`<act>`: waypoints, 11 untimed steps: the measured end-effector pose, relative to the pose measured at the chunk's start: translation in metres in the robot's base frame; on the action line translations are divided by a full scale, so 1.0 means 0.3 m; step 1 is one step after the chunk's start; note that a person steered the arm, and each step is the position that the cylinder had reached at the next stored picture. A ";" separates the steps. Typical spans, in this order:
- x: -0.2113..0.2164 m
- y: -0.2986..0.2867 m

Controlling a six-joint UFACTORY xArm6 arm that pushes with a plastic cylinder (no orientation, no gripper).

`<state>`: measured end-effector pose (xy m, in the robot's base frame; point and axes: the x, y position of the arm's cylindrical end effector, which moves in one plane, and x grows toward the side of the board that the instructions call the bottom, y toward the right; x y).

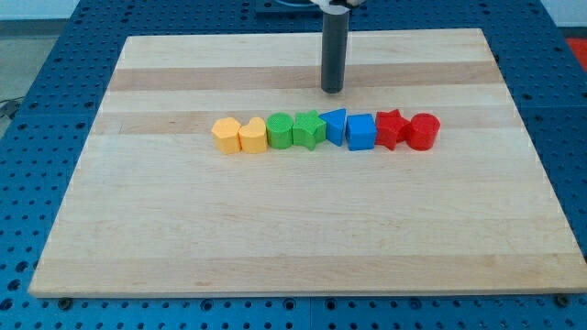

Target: Separate the blue triangle from the group of blocks

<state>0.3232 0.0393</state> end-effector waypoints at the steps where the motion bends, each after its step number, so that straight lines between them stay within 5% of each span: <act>1: 0.099 0.002; 4: 0.257 0.009; 6: 0.134 0.005; 9: 0.445 0.048; 11: 0.282 0.011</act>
